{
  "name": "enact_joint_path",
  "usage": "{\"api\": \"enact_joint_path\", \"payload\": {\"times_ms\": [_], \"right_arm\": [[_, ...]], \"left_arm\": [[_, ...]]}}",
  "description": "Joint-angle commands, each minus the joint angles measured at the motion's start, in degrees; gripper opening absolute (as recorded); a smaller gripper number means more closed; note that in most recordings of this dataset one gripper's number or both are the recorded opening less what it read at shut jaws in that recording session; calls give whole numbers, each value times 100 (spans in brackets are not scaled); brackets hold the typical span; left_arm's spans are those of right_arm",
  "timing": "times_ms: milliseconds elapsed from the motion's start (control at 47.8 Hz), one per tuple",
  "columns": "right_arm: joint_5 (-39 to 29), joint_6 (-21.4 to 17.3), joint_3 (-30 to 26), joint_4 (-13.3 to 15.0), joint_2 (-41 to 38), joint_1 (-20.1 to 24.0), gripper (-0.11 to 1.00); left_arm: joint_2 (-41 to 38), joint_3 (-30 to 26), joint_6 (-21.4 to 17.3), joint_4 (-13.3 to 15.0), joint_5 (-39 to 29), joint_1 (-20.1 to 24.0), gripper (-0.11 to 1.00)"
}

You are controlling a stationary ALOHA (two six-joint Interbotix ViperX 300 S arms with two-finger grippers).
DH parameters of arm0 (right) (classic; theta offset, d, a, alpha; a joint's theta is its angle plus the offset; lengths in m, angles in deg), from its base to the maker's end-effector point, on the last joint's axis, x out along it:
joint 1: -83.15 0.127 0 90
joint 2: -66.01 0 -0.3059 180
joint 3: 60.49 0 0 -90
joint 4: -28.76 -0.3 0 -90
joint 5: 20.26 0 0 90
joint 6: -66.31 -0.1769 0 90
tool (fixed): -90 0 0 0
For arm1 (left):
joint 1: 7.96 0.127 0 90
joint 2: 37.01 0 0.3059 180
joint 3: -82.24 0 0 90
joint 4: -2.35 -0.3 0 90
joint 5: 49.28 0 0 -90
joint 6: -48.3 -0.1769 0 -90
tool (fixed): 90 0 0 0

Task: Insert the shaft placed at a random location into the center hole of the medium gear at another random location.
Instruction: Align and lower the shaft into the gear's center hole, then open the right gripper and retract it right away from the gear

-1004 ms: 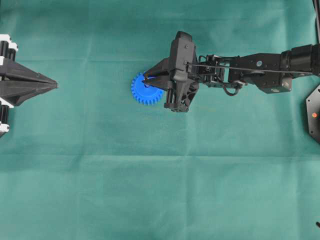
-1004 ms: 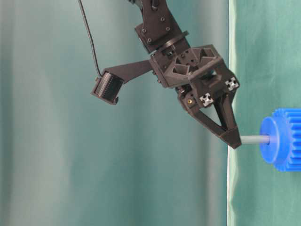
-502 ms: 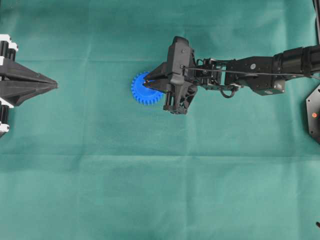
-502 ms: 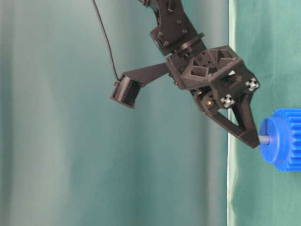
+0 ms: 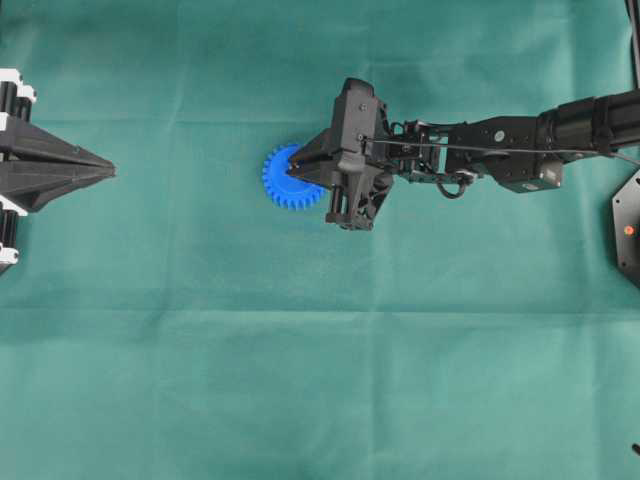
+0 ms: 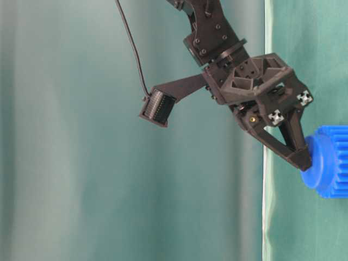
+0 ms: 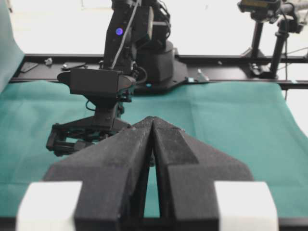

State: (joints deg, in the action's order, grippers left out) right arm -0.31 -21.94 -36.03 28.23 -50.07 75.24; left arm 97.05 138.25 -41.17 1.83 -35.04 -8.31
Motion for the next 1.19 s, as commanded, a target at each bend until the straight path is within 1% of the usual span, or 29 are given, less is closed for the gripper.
{"api": "enact_joint_path", "payload": {"times_ms": [0,397,460,523,690,732,753,774,899,1171], "right_arm": [[79,26,-141,0,70,18,13],[114,35,-132,9,88,18,14],[114,44,-132,9,88,18,17],[114,44,-132,9,88,18,31],[185,53,-132,9,88,18,81],[193,44,-141,9,88,18,90],[193,44,-141,9,88,18,93],[193,35,-141,9,88,18,93],[158,18,-141,0,167,18,87],[-18,62,-97,9,835,18,88]], "left_arm": [[-35,-141,0,-18,35,-9,0],[-26,-141,0,-18,0,-9,0],[-26,-141,0,-18,0,-9,0],[-26,-149,0,-18,0,-9,0],[-18,-149,0,-18,0,-9,0],[-9,-149,0,-18,0,-9,0],[-9,-149,0,-9,0,-9,0],[-18,-149,0,-18,0,-9,0],[-18,-149,0,-18,0,-9,0],[-18,-149,0,-18,0,-9,0]]}}
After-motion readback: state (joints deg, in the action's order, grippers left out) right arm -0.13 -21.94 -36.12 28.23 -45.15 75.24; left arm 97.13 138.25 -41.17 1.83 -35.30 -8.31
